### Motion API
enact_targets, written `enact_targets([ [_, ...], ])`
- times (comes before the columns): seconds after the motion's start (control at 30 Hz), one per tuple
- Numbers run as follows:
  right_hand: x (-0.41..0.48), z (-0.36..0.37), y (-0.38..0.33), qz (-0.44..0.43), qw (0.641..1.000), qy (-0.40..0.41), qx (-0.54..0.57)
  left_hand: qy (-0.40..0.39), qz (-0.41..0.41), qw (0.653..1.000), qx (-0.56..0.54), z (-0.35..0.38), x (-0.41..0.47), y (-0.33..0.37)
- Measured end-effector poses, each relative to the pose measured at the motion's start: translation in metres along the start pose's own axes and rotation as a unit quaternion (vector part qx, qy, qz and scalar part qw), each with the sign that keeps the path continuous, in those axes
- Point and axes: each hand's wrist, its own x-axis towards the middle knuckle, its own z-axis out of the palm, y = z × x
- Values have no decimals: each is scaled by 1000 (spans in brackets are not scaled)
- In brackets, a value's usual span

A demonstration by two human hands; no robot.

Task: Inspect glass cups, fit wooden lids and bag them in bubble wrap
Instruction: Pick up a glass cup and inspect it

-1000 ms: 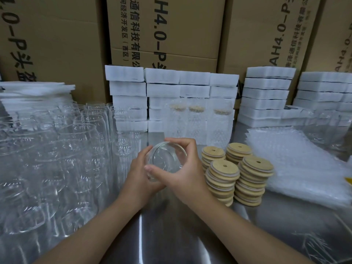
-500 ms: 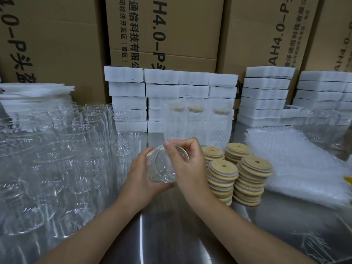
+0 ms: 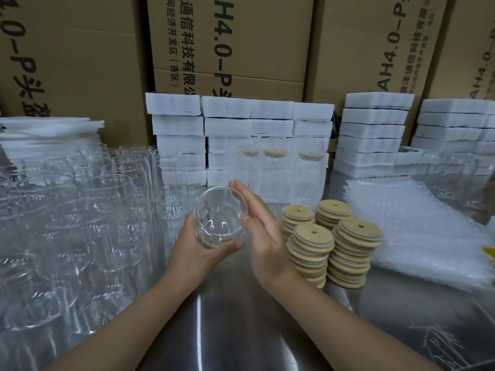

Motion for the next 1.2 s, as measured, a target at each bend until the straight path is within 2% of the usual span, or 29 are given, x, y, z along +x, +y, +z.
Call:
enact_targets([
  [0.13, -1, 1, 2, -4, 998, -36, -44, 24, 24, 998, 45, -1, 0, 3],
  [0.27, -3, 5, 4, -6, 995, -15, -99, 37, 23, 993, 110, -4, 0, 2],
  [0.53, 0, 8, 4, 16, 997, 47, -56, 68, 44, 980, 181, -6, -3, 8],
  [0.7, 2, 7, 6, 20, 996, 79, -30, 56, 83, 969, 224, -4, -3, 8],
  [0.83, 3, 5, 5, 22, 996, 84, -15, 42, 67, 977, 197, -3, -6, 11],
  [1.03, 4, 0, 1, 53, 996, 62, 46, 43, -35, 997, 51, 0, -6, 17],
  [1.2, 7, -2, -1, 41, 996, 81, 17, 29, -115, 991, -68, 3, -7, 24],
])
